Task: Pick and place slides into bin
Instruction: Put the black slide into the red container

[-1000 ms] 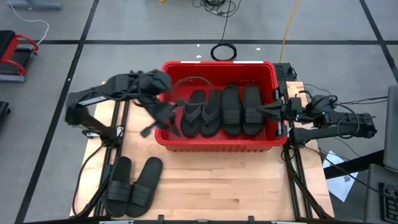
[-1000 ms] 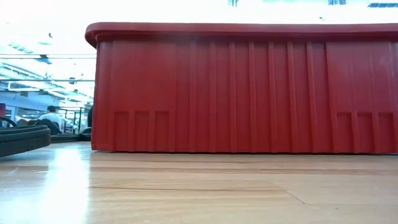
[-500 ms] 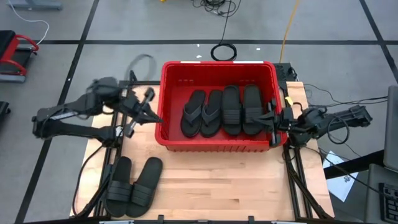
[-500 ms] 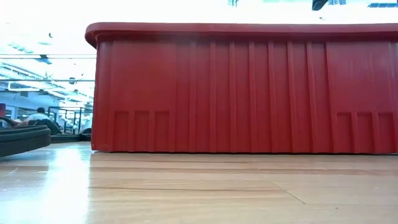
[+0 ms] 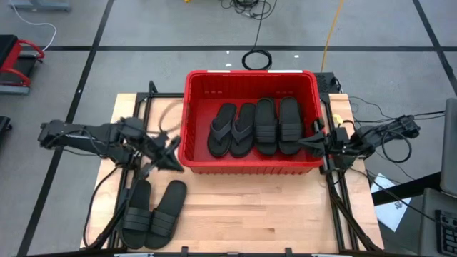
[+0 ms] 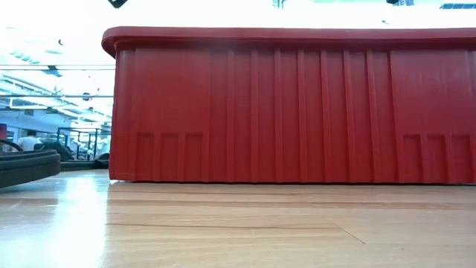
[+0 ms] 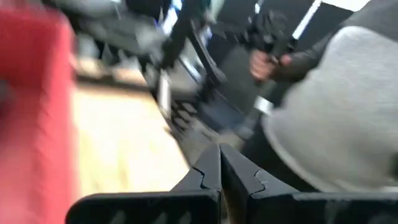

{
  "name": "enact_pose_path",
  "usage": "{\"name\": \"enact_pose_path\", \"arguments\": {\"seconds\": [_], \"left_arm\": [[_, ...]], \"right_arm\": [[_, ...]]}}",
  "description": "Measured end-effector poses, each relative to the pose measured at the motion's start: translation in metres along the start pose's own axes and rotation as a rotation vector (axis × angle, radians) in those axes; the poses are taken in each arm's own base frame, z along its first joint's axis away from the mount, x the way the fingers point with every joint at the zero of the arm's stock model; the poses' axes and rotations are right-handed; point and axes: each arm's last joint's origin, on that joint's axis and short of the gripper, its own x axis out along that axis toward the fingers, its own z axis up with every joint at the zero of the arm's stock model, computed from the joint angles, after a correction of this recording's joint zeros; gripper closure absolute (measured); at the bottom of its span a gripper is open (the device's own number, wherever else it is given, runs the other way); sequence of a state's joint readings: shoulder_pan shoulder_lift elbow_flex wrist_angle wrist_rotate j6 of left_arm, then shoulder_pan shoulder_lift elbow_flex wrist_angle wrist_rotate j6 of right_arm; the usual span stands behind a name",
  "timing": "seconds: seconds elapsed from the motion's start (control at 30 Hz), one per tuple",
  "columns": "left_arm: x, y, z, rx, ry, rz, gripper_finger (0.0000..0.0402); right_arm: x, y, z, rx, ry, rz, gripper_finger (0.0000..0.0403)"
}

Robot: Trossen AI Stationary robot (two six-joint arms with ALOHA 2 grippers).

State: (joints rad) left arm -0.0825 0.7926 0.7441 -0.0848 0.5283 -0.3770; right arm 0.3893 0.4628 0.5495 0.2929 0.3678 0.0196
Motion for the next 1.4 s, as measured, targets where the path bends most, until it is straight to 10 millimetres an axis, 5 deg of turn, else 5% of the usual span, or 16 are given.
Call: {"name": "enact_pose_path", "arguments": {"seconds": [0.2,0.53,1.17,1.4], "left_arm": [[0.011,-0.012,-0.034,-0.277,0.213,-0.054,0.0400],[0.017,-0.038,-0.073,-0.339,0.467,0.059,0.0383],[0.062,-0.039,-0.129,-0.395,0.873,0.121,0.0179],[0.075,-0.035,-0.141,-0.384,0.897,0.088,0.0157]], "right_arm": [[-0.004,-0.001,0.002,0.000,-0.003,0.001,0.0403],[-0.005,-0.002,0.001,-0.002,0.011,0.002,0.0403],[-0.010,-0.003,0.004,0.002,-0.006,0.029,0.0403],[-0.010,-0.003,0.003,0.018,0.007,0.030,0.0403]]}}
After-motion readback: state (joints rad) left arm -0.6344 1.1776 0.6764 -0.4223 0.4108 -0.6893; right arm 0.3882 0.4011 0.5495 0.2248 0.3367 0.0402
